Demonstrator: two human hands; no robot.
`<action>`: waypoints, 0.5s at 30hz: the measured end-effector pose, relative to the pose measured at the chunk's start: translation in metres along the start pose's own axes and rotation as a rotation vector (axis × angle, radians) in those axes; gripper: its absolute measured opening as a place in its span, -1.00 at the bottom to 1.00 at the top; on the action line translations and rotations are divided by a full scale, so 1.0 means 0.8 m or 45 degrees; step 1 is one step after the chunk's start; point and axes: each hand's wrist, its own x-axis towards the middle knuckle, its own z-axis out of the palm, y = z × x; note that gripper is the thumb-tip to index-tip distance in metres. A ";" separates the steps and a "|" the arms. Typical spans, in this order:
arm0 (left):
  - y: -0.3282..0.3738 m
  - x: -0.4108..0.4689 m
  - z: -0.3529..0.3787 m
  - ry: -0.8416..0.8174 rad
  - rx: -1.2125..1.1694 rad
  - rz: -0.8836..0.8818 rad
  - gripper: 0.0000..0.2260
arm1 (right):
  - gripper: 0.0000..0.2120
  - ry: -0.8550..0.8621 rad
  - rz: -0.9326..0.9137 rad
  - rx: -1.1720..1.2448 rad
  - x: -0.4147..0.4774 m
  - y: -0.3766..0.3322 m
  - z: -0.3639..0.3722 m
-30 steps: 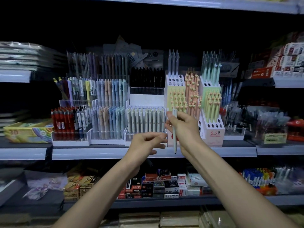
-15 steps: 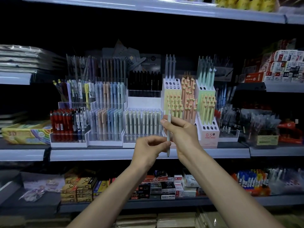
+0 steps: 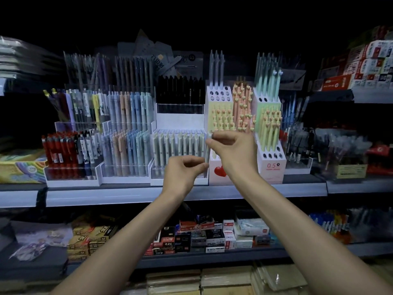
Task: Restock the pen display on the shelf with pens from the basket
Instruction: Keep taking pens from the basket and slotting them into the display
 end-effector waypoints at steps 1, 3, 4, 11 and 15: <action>0.001 0.008 0.001 0.021 0.026 0.012 -0.92 | -0.87 0.023 -0.015 -0.002 0.008 0.002 0.004; 0.005 0.021 0.005 0.049 0.079 0.044 -0.95 | -0.85 0.063 -0.025 0.017 0.025 0.008 0.011; 0.007 0.028 0.007 0.063 0.107 0.062 -0.95 | -0.84 0.081 -0.031 0.021 0.034 0.011 0.015; 0.010 0.065 0.021 0.187 0.263 0.058 -0.88 | -0.88 0.084 -0.118 -0.078 0.072 0.022 0.032; 0.001 0.079 0.026 0.195 0.290 0.009 -0.82 | -0.90 0.094 -0.087 -0.083 0.085 0.036 0.042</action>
